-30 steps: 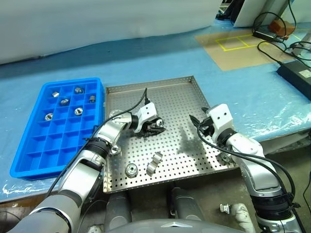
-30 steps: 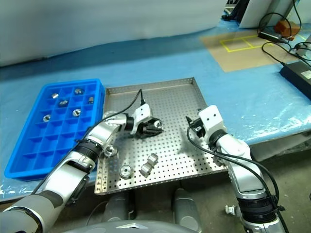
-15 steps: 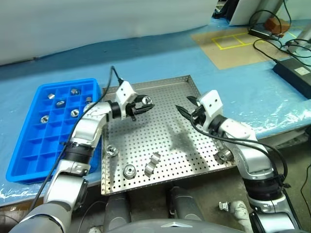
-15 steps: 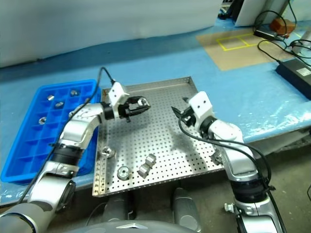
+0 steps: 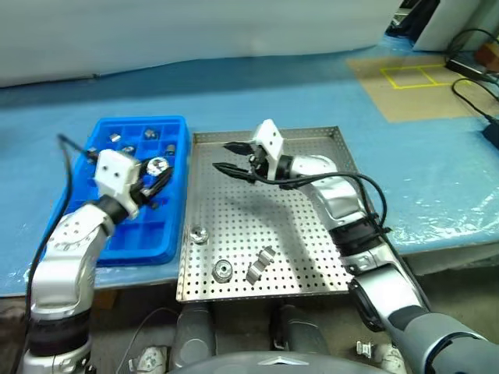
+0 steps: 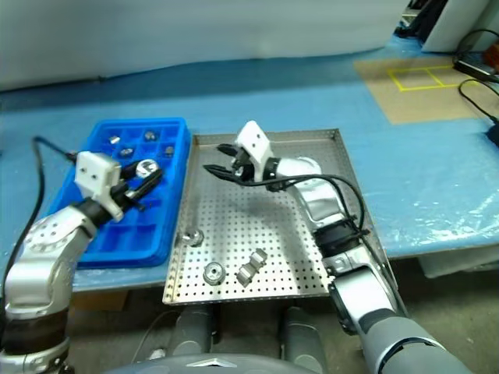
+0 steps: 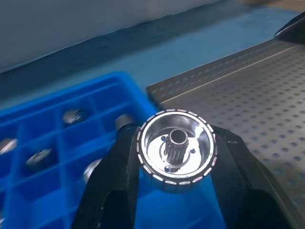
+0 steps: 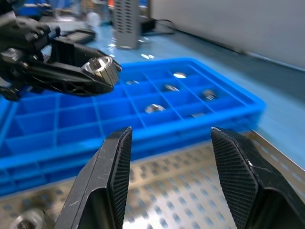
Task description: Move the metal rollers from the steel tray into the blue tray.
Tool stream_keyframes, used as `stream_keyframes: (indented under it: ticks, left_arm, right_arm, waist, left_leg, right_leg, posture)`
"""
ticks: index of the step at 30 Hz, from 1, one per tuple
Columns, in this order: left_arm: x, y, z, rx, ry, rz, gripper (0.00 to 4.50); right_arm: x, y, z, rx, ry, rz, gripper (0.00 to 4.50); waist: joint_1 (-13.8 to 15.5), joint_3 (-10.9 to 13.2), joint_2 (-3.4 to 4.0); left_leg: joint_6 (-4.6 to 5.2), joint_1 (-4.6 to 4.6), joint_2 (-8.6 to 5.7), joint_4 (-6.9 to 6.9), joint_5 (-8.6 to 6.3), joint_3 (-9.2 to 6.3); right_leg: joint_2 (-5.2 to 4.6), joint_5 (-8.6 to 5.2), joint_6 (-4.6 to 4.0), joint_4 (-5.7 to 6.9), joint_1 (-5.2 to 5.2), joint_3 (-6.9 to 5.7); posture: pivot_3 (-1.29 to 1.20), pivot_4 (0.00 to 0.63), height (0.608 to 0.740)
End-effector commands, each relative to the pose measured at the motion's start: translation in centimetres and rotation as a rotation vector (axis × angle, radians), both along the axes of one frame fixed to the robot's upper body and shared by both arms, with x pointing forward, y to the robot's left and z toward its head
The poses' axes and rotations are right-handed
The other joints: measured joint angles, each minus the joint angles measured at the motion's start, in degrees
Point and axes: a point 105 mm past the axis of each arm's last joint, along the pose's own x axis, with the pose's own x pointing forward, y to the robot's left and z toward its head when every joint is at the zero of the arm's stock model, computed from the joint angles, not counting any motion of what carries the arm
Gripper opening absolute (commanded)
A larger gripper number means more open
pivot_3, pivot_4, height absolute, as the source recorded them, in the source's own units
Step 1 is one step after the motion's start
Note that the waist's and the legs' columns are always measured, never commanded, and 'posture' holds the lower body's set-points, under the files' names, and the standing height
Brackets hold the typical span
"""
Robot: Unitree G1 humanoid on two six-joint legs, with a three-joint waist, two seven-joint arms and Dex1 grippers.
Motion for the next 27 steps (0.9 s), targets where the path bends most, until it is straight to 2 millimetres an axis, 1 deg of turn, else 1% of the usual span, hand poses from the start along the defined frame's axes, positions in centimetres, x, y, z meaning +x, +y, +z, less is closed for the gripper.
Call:
stream_keyframes:
  ticks: [1,3,4,7,8,12,14,17,21,24,27]
  left_arm:
    - [-1.6,3.2,1.0,0.037,-0.062,0.217,1.74]
    - [-2.7,5.1,0.0,0.049,-0.046,0.333,1.74]
    - [-3.1,5.7,-0.3,0.060,-0.042,0.370,1.74]
    - [-3.2,6.8,-1.4,0.065,-0.028,0.453,1.74]
    - [-3.1,6.9,-1.6,0.065,-0.024,0.464,1.74]
    - [-1.9,6.9,-2.3,0.052,-0.026,0.489,1.74]
    - [-1.1,6.9,-2.5,0.053,-0.021,0.489,1.74]
    - [-0.4,6.8,-2.7,0.056,-0.016,0.483,1.74]
    - [0.7,6.6,-3.1,0.071,0.000,0.456,1.74]
    - [1.3,6.1,-3.0,0.069,0.000,0.430,1.74]
    - [1.5,6.1,-3.6,0.076,0.024,0.429,1.74]
  right_arm:
    - [-0.6,1.7,1.0,0.015,-0.049,0.095,2.71]
    - [-0.7,2.4,0.9,0.013,-0.047,0.126,2.71]
    - [-0.7,2.5,0.8,0.013,-0.047,0.137,2.71]
    - [-0.8,2.8,0.7,0.006,-0.050,0.156,2.71]
    - [-0.7,2.8,0.6,0.005,-0.051,0.158,2.71]
    - [-0.6,2.5,0.4,-0.003,-0.059,0.148,2.71]
    - [-0.5,2.2,0.3,-0.005,-0.060,0.132,2.71]
    - [-0.3,1.8,0.3,-0.006,-0.065,0.112,2.71]
    - [-0.1,1.3,0.3,-0.007,-0.074,0.085,2.71]
    - [-0.1,1.0,0.3,-0.009,-0.078,0.070,2.71]
    - [0.0,0.8,0.1,-0.012,-0.079,0.052,2.71]
  waist:
    - [1.60,0.00,0.00]
    - [2.53,0.00,0.00]
    - [3.18,0.00,-0.01]
    - [5.42,0.01,-0.01]
    - [5.99,0.01,-0.01]
    - [7.81,0.01,-0.01]
    - [8.15,0.00,-0.02]
    - [8.04,-0.01,-0.03]
    - [7.81,-0.01,-0.04]
    - [7.71,-0.01,-0.04]
    - [7.49,-0.01,-0.04]
  left_leg:
    - [-0.01,-0.02,0.03,0.00,0.00,-0.03]
    - [-0.01,-0.03,0.08,0.01,0.00,-0.07]
    - [-0.01,-0.04,0.10,0.01,0.00,-0.07]
    - [-0.05,-0.08,0.32,0.01,0.02,-0.13]
    - [-0.08,-0.10,0.38,0.00,0.04,-0.14]
    - [-0.15,-0.07,0.46,0.00,0.08,-0.16]
    - [-0.20,-0.04,0.46,0.01,0.11,-0.16]
    - [-0.27,-0.05,0.44,0.04,0.15,-0.16]
    - [-0.38,-0.07,0.27,0.05,0.21,-0.16]
    - [-0.44,-0.06,0.27,0.06,0.25,-0.16]
    - [-0.50,-0.06,0.26,0.07,0.29,-0.16]
  right_leg:
    - [0.00,-0.01,-0.02,0.00,0.01,-0.05]
    - [-0.01,-0.02,-0.02,0.00,0.02,-0.10]
    - [-0.01,-0.02,-0.02,-0.02,0.03,-0.10]
    - [-0.01,-0.03,-0.01,-0.14,0.06,-0.13]
    - [-0.01,-0.03,-0.01,-0.16,0.09,-0.20]
    - [-0.01,-0.01,0.02,-0.15,0.10,-0.21]
    - [0.00,0.00,0.03,-0.10,0.09,-0.19]
    - [0.02,0.12,0.24,-0.05,0.06,-0.18]
    - [0.07,0.13,0.26,0.06,-0.02,-0.15]
    - [0.08,0.13,0.26,0.22,-0.10,-0.14]
    - [0.08,0.13,0.26,0.27,-0.11,-0.12]
  posture:
    - [0.46,0.150,0.740]
    - [0.48,0.150,0.740]
    - [0.49,0.150,0.740]
    - [0.50,0.150,0.740]
    - [0.49,0.150,0.740]
    - [0.47,0.150,0.740]
    - [0.45,0.150,0.740]
    - [0.43,0.150,0.740]
    - [0.40,0.150,0.740]
    - [0.39,0.150,0.740]
    - [0.38,0.150,0.740]
